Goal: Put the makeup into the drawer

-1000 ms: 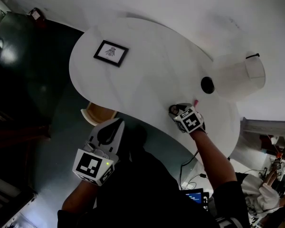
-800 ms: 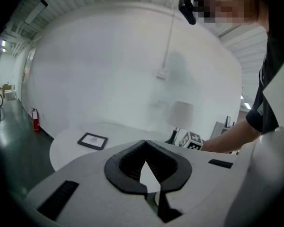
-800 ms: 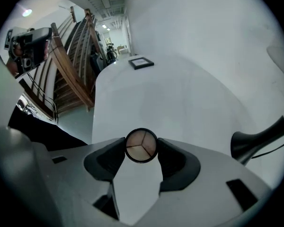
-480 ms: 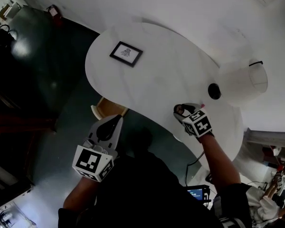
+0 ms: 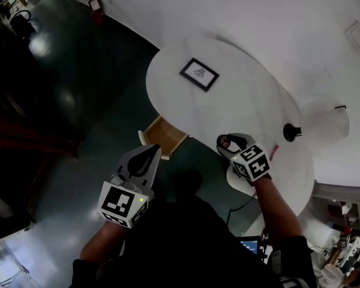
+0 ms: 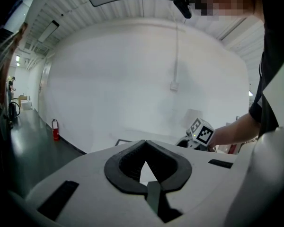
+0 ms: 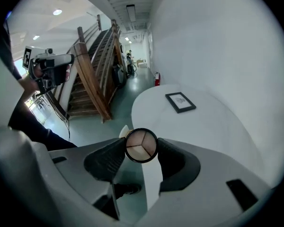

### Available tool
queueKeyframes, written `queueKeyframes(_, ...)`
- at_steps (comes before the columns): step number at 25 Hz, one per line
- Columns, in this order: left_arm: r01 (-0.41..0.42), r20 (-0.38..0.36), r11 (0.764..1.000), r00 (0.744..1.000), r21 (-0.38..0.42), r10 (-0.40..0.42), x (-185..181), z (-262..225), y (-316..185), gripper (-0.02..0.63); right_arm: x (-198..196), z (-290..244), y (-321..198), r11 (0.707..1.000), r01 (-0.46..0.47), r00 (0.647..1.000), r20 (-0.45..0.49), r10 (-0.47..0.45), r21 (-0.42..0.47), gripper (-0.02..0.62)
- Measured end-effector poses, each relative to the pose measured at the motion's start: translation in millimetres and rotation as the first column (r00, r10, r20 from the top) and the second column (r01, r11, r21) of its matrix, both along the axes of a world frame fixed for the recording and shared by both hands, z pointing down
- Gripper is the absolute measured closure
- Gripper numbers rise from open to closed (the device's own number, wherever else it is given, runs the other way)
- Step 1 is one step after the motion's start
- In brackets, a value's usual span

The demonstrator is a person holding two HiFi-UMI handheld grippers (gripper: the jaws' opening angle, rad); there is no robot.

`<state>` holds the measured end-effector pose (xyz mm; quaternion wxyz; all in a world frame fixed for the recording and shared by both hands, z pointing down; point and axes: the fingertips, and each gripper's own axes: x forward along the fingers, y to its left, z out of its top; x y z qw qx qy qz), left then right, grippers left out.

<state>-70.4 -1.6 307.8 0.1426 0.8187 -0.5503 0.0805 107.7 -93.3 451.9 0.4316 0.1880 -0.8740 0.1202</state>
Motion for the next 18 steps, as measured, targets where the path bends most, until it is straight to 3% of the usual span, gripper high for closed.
queueKeyframes(10, 0.062, -0.018, 0.998, 0.998, 0.019, -0.062, -107.3, 2.3, 38.4, 0.595, -128.3, 8.2, 38.5, 0.995, 0.099, 0.995, -0.009, -0.099, -0.002, 0.377)
queueKeyframes(18, 0.070, -0.033, 0.997, 0.997, 0.012, -0.070, -151.3, 8.9, 57.0, 0.594, -195.7, 23.5, 70.8, 0.986, 0.167, 0.985, -0.029, -0.168, -0.031, 0.377)
